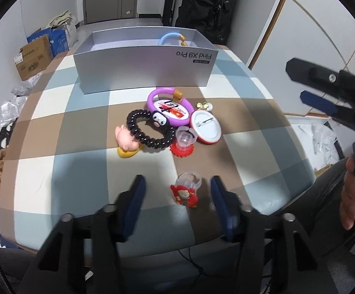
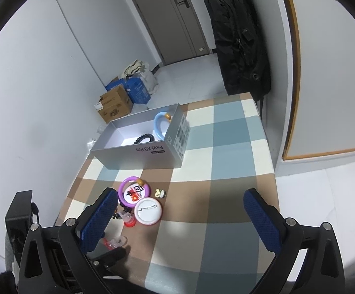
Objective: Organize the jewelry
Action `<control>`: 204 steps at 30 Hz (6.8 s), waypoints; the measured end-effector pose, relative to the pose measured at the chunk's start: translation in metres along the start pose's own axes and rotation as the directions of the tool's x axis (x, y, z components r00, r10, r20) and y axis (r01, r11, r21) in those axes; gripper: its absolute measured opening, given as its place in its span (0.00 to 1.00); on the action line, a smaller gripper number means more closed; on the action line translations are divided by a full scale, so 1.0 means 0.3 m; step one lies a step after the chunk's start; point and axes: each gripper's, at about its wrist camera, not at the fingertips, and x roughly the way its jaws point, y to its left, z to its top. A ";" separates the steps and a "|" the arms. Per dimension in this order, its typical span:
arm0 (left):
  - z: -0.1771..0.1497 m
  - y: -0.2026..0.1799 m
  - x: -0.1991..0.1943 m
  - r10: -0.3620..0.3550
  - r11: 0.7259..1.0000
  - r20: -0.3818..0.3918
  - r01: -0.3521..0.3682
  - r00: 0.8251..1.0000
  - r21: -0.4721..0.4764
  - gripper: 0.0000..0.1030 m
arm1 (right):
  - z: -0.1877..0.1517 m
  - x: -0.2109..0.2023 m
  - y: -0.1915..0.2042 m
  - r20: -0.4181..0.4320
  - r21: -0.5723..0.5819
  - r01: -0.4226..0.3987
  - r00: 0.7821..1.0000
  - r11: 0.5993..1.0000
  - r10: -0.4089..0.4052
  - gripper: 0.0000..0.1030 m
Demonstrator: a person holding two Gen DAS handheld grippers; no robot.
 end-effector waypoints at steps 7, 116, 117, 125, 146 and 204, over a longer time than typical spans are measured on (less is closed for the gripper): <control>0.013 0.031 0.008 -0.075 0.995 -0.020 0.074 0.997 -0.069 0.14 | 0.000 0.012 -0.002 -0.017 0.011 -0.003 1.000 1.000 0.004 1.00; 0.512 0.247 0.006 -0.074 0.976 0.137 0.100 0.988 -0.194 0.14 | 0.379 0.299 0.200 -0.078 -0.070 -0.224 0.973 0.972 0.218 0.05; 0.516 0.252 0.016 -0.077 0.975 0.133 0.103 0.988 -0.198 0.14 | 0.385 0.321 0.195 -0.086 -0.063 -0.222 0.973 0.973 0.216 0.05; 0.529 0.278 0.077 -0.102 0.970 0.096 0.120 0.990 -0.213 0.14 | 0.376 0.426 0.141 -0.126 0.034 -0.224 0.966 0.974 0.227 0.05; 0.558 0.259 0.044 -0.195 0.947 0.155 0.227 0.968 -0.228 0.60 | 0.410 0.394 0.098 -0.049 0.092 -0.166 0.984 0.982 0.171 0.59; 0.099 0.176 -0.011 0.006 1.000 -0.037 -0.005 0.999 0.025 0.78 | 0.085 0.123 0.097 -0.087 -0.057 -0.017 0.996 0.998 0.012 1.00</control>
